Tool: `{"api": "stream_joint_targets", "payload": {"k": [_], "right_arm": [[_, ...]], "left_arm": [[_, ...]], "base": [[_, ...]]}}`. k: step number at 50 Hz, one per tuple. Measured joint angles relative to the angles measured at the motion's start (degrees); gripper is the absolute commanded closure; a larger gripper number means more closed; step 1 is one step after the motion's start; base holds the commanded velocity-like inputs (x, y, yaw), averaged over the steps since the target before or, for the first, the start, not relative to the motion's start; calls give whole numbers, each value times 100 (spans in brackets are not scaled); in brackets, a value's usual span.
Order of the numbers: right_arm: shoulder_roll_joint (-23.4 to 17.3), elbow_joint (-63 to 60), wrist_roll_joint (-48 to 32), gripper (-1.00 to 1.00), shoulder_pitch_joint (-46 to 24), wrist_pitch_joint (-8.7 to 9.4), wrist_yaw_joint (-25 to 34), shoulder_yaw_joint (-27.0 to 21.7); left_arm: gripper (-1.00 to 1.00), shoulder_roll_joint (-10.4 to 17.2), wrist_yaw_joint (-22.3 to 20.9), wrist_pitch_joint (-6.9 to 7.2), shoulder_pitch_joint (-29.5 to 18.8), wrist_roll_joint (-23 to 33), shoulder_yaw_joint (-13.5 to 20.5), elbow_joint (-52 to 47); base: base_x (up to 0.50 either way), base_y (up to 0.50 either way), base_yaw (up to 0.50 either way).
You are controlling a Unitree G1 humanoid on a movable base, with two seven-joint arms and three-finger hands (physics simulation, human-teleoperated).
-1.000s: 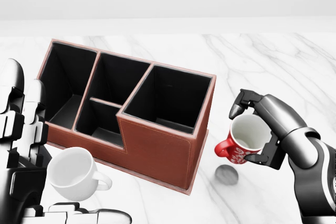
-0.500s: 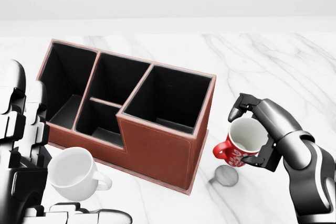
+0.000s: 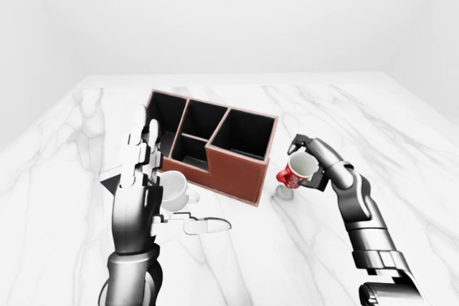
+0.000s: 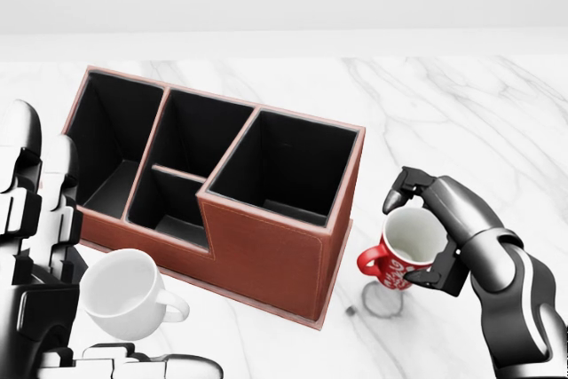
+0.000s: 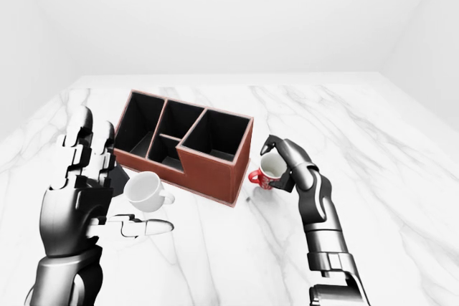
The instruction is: Pick up the red mug and place it to the right of the caddy.
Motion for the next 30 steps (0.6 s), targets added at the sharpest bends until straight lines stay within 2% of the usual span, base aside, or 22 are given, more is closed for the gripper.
{"api": "stream_joint_targets", "payload": {"k": [26,27,30], "right_arm": [[26,472,-32,100,-41,0,-266,67],[24,497,-31,83,-42,0,-277,68],[14,571,-36,47,-54,0,-322,72]], "left_arm": [[-100,0,15,0,-7,18,-32,48],[-100,1,15,0,-7,19,-34,48],[-100,2,16,0,-8,19,-36,49]], "base": [[0,0,0],[0,0,0],[0,0,0]]}}
